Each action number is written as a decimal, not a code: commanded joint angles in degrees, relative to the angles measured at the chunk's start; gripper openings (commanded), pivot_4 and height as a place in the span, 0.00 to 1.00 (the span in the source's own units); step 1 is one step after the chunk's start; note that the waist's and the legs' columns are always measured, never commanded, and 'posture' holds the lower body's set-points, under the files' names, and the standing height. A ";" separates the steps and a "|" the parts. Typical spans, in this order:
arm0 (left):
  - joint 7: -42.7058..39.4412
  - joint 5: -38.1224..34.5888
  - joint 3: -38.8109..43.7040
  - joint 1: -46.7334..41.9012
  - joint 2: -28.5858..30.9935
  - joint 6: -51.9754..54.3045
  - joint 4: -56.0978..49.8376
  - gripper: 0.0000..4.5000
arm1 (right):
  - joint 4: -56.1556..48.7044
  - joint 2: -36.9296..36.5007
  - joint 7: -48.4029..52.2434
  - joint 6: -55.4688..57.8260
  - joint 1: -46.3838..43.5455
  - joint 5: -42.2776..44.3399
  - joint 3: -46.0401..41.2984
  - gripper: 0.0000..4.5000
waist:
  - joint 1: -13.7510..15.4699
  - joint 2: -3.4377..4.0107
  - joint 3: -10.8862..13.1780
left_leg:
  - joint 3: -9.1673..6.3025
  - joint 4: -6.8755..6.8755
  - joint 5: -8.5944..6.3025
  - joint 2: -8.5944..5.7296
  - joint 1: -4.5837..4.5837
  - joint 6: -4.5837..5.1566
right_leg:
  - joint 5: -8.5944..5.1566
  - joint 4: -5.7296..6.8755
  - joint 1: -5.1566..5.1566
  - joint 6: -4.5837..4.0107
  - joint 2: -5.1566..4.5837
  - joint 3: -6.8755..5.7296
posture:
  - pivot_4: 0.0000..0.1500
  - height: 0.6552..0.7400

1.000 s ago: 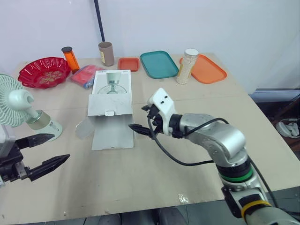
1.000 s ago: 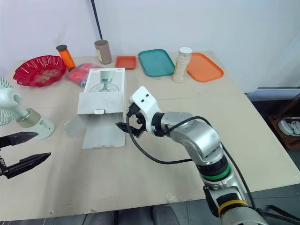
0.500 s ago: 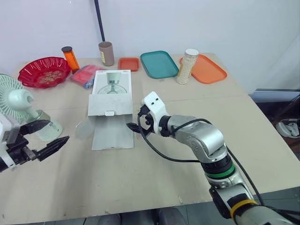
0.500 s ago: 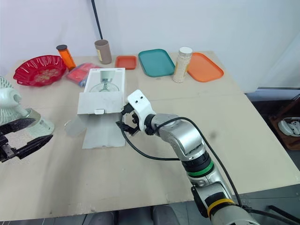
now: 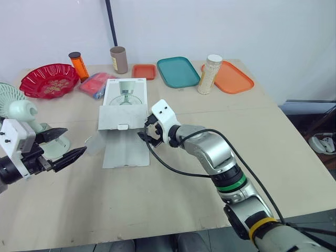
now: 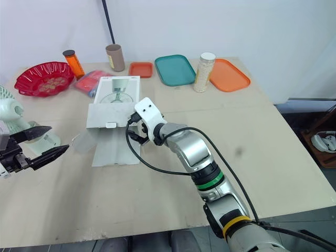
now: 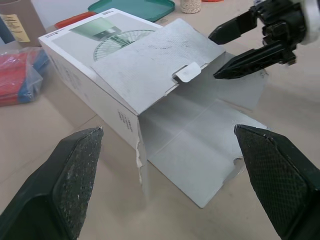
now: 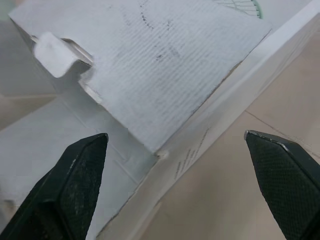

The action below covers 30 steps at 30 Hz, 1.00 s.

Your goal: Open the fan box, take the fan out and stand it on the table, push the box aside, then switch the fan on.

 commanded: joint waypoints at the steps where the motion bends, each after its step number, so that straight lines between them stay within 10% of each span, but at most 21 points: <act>1: 0.20 -0.26 0.54 -0.36 -0.14 -1.28 -1.68 0.99 | 4.30 0.51 -1.35 -6.24 -2.35 -4.50 0.64 1.00 | -0.01 0.00 0.00 | 0.01 0.01 0.00 0.00 0.00 0.00 | 0.00 0.00 0.00 0.00 0.00 0.00 | 1.00 1.00; 9: -0.70 -1.05 -1.61 -1.64 -0.11 -0.90 -1.73 1.00 | 9.96 2.84 -4.04 -9.71 -3.15 -8.97 -1.32 0.91 | -0.01 0.00 0.00 | 0.00 0.01 0.00 0.00 0.01 0.00 | 0.00 0.04 0.00 0.00 0.00 0.00 | 1.00 1.00; 18: -0.45 -0.34 -4.02 -4.16 0.09 -1.17 0.22 1.00 | 8.58 3.28 -6.16 -8.13 -1.80 -12.36 -2.63 0.00 | -0.03 -0.01 -0.01 | 0.00 0.02 0.00 -0.01 0.00 0.00 | 0.00 0.05 0.00 0.00 0.00 0.00 | 1.00 1.00; 30: 0.58 -1.38 -6.02 -8.92 0.28 -0.11 1.32 1.00 | -3.23 -1.52 -2.58 -1.45 2.14 -11.62 -5.72 0.00 | 0.08 -0.01 -0.01 | -0.02 0.04 0.00 -0.02 -0.03 0.00 | 0.00 0.07 0.00 0.00 -0.01 -0.01 | 1.00 1.00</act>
